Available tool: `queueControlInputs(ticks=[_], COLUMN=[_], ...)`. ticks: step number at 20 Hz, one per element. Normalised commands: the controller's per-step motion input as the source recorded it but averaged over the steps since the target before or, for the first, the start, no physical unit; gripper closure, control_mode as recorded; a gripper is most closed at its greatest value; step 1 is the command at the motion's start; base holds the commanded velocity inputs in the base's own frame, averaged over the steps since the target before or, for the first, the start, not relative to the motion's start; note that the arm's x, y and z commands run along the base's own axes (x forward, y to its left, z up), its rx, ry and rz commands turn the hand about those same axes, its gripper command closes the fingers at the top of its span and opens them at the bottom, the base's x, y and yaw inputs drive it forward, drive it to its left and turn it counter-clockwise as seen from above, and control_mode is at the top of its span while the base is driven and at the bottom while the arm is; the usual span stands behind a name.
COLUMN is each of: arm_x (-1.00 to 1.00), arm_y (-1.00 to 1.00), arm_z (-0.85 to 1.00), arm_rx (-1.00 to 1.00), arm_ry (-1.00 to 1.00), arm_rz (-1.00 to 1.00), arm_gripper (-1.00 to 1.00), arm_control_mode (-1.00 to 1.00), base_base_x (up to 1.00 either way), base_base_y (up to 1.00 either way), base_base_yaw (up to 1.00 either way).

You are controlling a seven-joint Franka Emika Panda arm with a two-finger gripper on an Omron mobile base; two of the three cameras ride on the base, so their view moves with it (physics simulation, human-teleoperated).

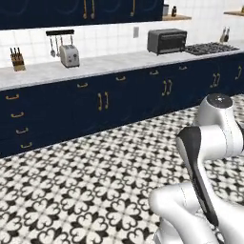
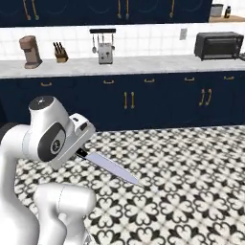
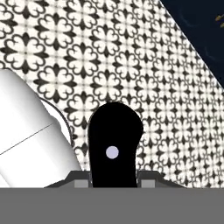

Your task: Pick up the knife from the drawer and place it on the cutting board. Then place the meat from the plate to the cutting board.

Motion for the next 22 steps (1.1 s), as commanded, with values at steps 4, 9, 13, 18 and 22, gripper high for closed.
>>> queueControlInputs(ticks=[4, 9, 13, 18, 22], arm_x=[0.0, 0.0, 0.0, 0.0, 0.0], arm_y=[0.0, 0.0, 0.0, 0.0, 0.0], arm_z=[0.0, 0.0, 0.0, 0.0, 0.0], arm_rx=[0.0, 0.0, 0.0, 0.0, 0.0], arm_ry=[0.0, 0.0, 0.0, 0.0, 0.0], arm_rz=[0.0, 0.0, 0.0, 0.0, 0.0], arm_gripper=[1.0, 1.0, 1.0, 1.0, 1.0], arm_control_mode=[1.0, 1.0, 1.0, 1.0, 1.0], base_base_x=[0.44, 0.76, 1.0, 0.92, 0.83], base_base_y=[-0.18, -0.31, -0.11, -0.22, -0.44], base_base_yaw=[0.89, 0.76, 0.77, 0.8, 0.73])
